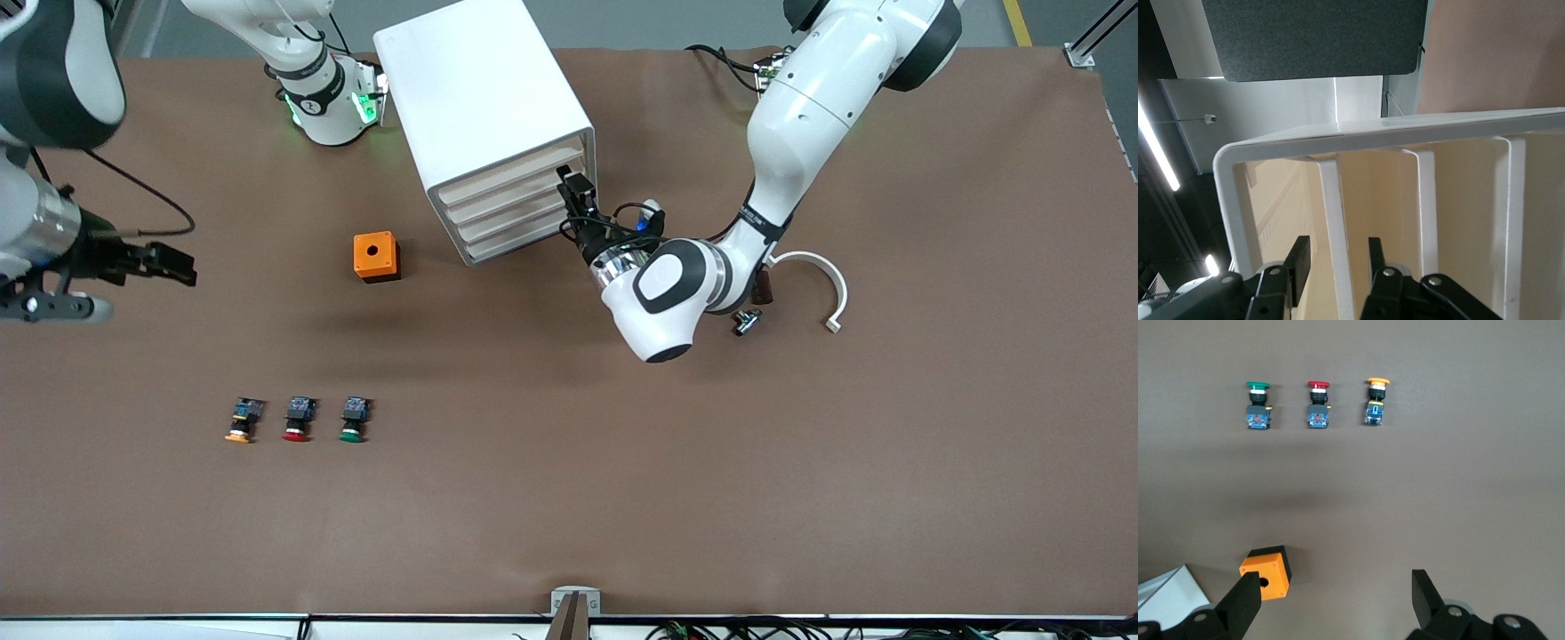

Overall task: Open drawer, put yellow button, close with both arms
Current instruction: 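Pull the drawer open with the left gripper while the right gripper grasps the yellow button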

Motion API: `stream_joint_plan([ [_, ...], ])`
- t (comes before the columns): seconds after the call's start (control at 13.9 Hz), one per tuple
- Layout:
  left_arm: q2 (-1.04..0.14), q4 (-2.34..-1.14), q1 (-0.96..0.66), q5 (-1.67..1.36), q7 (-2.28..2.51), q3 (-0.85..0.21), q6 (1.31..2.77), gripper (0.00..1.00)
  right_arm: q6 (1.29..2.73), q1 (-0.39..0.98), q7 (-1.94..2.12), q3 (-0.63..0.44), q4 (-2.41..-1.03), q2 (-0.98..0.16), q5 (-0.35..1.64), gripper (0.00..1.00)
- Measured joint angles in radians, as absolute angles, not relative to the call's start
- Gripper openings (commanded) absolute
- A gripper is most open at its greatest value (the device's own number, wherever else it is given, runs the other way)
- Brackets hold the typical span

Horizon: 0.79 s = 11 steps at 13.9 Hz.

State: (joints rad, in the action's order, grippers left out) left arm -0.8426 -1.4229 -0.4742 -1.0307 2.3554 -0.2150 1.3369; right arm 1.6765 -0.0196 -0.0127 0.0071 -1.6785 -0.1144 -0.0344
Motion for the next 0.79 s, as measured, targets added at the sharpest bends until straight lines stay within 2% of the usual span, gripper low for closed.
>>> stream_joint_plan([
  [0.29,-0.844,-1.421,-0.5,-1.032,2.355,-0.215,1.337,0.42,1.811,-0.022,-0.013,0.007,-1.674,-0.212,-0.036,0.99],
  [0.5,-0.846,-1.42,-0.535,-1.032,2.357,-0.214,1.339,0.41,2.026,-0.033,-0.013,0.006,-1.76,-0.275,-0.036,0.98],
  [0.79,-0.852,-1.42,-0.567,-1.032,2.357,-0.214,1.344,0.24,2.25,-0.081,-0.014,0.005,-1.861,-0.368,-0.036,0.99],
])
